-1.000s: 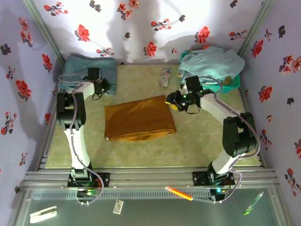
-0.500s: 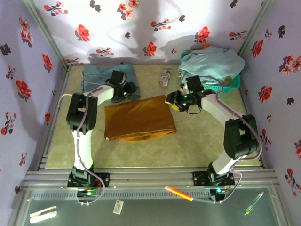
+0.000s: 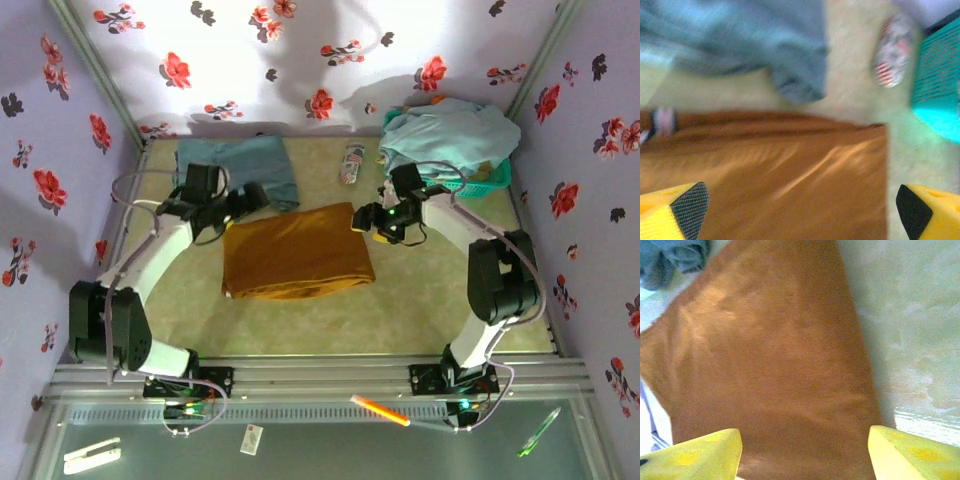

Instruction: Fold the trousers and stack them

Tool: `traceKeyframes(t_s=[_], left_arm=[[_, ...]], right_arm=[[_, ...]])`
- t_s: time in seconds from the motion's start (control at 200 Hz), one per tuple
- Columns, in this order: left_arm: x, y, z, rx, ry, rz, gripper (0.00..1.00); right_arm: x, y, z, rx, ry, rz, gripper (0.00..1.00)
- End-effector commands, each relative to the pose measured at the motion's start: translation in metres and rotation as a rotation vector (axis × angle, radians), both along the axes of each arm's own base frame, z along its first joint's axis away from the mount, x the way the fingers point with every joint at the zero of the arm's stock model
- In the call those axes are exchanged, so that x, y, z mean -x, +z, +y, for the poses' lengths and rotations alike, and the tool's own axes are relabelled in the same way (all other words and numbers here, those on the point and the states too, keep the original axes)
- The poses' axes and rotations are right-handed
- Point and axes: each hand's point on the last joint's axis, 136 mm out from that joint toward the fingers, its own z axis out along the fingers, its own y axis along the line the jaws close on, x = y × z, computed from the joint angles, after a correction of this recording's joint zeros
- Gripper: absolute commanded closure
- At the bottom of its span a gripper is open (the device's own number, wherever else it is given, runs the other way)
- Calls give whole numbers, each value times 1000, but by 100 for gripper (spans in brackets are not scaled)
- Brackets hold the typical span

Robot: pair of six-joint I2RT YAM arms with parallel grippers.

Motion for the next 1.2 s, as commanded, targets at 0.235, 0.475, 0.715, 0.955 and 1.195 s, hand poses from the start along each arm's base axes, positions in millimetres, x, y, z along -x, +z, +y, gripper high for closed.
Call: traceKeyframes(t_s=[0.235, 0.475, 0.715, 0.955, 1.195], left_arm=[[69, -87, 38, -98, -16, 273, 1], [69, -103, 55, -165, -12, 332, 5], [62, -125, 39, -73, -28, 325, 13], [61, -122, 29, 0, -33, 298, 47], [56, -104, 30, -15, -48, 266, 79]], right_arm=[[13, -59, -1, 82, 85, 100, 30], [25, -79, 4, 104, 120, 141, 31], [26, -88, 11, 70, 121, 151, 34], [31, -79, 30, -82, 110, 157, 55], [28, -58, 41, -180, 82, 139, 82]])
